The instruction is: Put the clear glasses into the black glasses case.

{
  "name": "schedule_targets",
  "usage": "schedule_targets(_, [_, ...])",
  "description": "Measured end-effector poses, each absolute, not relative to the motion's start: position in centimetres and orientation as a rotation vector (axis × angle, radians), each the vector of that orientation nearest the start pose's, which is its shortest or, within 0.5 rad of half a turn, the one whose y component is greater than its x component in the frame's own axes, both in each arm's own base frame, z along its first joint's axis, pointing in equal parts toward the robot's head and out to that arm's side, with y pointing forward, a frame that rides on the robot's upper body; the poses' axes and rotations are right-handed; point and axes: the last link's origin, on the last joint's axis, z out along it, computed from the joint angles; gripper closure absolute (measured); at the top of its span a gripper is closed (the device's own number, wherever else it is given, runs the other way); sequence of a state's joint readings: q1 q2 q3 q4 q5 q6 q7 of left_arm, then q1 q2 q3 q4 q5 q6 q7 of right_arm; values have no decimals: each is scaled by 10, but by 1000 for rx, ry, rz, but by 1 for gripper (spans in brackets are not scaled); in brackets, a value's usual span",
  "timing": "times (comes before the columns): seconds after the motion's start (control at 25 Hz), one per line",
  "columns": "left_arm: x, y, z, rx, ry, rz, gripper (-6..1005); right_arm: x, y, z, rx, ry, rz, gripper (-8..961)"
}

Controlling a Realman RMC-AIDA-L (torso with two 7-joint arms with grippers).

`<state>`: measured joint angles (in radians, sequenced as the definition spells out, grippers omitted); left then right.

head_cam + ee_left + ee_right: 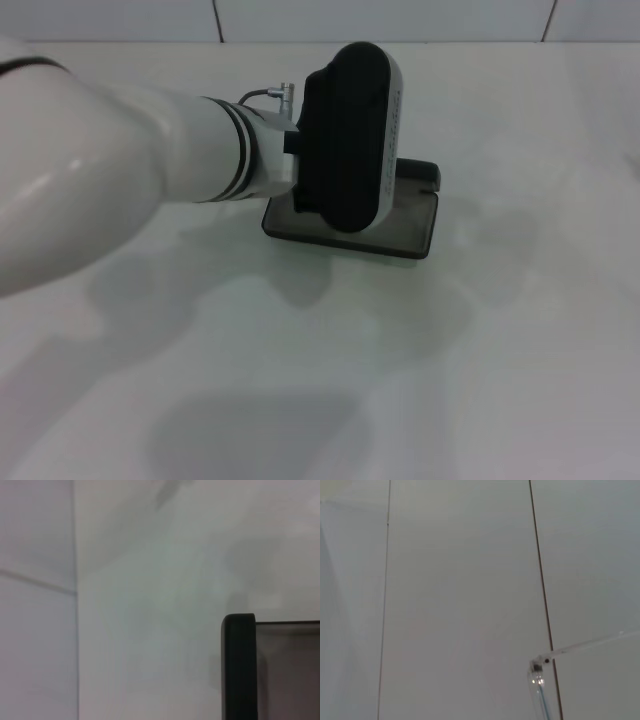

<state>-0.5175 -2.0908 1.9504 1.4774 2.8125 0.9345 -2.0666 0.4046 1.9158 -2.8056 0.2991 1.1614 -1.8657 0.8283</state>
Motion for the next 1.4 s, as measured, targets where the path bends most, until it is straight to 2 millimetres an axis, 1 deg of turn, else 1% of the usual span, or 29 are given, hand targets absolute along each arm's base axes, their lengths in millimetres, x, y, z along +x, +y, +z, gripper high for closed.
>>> schedule_targets(0.24, [-113,352,-78,-2486,416,480,806,340,277,134,-1756,263,1124,835])
schedule_targets(0.52, [-103,342,-87,-2515,309,417,808,341,282,141,-1775,247,1096,835])
schedule_targets(0.8, [-104,334,-102,-2529,345,390,844,343,279,140,-1781,241,1078,835])
schedule_targets(1.04, [-109,337,-109,-2502,397,342,847,347,273,135,-1780,260,1070,835])
schedule_targets(1.24, [-114,340,-112,-2501,403,361,850,348,271,133,-1775,268,1068,835])
schedule_targets(1.4, [-114,341,-113,-2502,406,364,848,349,270,133,-1773,271,1068,835])
